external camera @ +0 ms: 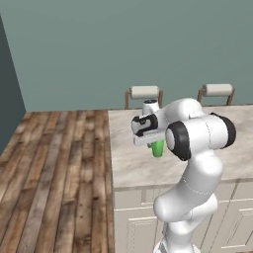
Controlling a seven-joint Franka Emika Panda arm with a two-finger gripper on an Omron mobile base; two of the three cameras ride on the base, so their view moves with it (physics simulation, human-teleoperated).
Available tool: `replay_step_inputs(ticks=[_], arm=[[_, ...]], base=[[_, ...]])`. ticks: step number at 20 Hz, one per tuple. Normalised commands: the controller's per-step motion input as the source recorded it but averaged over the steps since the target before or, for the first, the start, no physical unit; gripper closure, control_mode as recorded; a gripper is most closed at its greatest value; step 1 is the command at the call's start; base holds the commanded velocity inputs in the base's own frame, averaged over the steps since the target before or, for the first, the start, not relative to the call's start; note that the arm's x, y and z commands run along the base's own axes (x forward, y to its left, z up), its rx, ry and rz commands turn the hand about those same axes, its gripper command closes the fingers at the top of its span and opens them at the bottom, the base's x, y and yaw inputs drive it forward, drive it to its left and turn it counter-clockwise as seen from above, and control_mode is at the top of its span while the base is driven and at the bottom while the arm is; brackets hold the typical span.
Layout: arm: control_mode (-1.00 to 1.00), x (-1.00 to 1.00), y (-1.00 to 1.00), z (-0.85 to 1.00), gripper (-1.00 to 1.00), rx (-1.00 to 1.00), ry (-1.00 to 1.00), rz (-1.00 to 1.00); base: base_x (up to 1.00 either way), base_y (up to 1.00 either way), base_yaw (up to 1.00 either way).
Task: Place the pitcher and cup on the dining counter for serving.
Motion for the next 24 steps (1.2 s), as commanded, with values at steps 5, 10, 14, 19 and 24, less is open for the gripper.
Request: replay_step_inputs(ticks=[5, 10, 14, 19, 24], arm=[[-1.00, -0.15, 0.00, 0.27, -1.00, 0.00, -0.03, -0.02], [-1.00, -0.30, 0.00, 0.40, -1.00, 0.00, -0.02, -0.03], [-1.00, -0.44, 0.00, 0.54, -1.00, 0.00, -0.10, -0.03], [-1.00, -0.81, 0.00, 0.63, -1.00, 0.00, -0.24, -0.01], [-1.00, -1.00, -0.11, 0.56, -1.00, 0.00, -0.35, -0.08]], base=[[0.00, 0.00, 0.00], [0.00, 0.00, 0.00], [0.00, 0.00, 0.00], [0.00, 0.00, 0.00], [0.00, 0.00, 0.00]])
